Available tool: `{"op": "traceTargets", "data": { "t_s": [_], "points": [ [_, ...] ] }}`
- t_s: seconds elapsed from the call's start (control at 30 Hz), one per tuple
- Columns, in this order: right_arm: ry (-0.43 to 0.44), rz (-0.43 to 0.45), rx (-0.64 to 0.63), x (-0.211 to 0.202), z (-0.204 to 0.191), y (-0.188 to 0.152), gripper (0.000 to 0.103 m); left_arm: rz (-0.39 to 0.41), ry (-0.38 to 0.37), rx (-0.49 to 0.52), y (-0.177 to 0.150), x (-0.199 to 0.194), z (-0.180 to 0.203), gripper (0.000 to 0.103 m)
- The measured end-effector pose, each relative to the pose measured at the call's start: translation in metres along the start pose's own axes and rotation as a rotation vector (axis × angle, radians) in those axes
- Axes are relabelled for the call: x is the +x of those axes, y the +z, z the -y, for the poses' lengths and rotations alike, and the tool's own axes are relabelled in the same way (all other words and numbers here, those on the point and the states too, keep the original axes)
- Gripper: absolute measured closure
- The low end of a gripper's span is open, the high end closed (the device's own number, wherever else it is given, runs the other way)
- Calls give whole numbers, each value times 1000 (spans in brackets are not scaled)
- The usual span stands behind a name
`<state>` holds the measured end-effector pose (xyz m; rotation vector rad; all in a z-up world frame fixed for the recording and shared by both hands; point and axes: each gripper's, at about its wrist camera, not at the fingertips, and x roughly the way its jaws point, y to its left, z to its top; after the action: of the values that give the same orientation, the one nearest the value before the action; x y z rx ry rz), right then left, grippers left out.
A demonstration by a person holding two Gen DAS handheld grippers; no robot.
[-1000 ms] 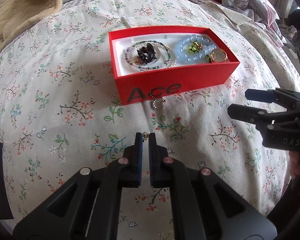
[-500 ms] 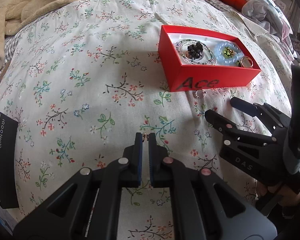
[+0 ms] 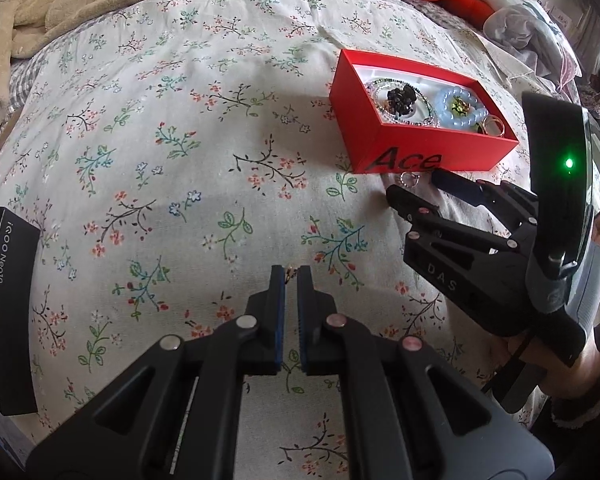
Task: Organize jewelry
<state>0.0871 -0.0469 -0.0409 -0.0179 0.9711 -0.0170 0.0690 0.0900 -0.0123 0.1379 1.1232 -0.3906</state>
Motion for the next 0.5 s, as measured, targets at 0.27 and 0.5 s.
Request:
{"op": "traceTargets", "data": {
  "t_s": [0.27,0.5],
  "points": [
    [-40,-9,-1,-1,9,1,89,-8,16,-8,0,4,-1,96],
    [68,-44,43,-9,30,-2,98,-13,25,-11,4,7,1,96]
  ]
}}
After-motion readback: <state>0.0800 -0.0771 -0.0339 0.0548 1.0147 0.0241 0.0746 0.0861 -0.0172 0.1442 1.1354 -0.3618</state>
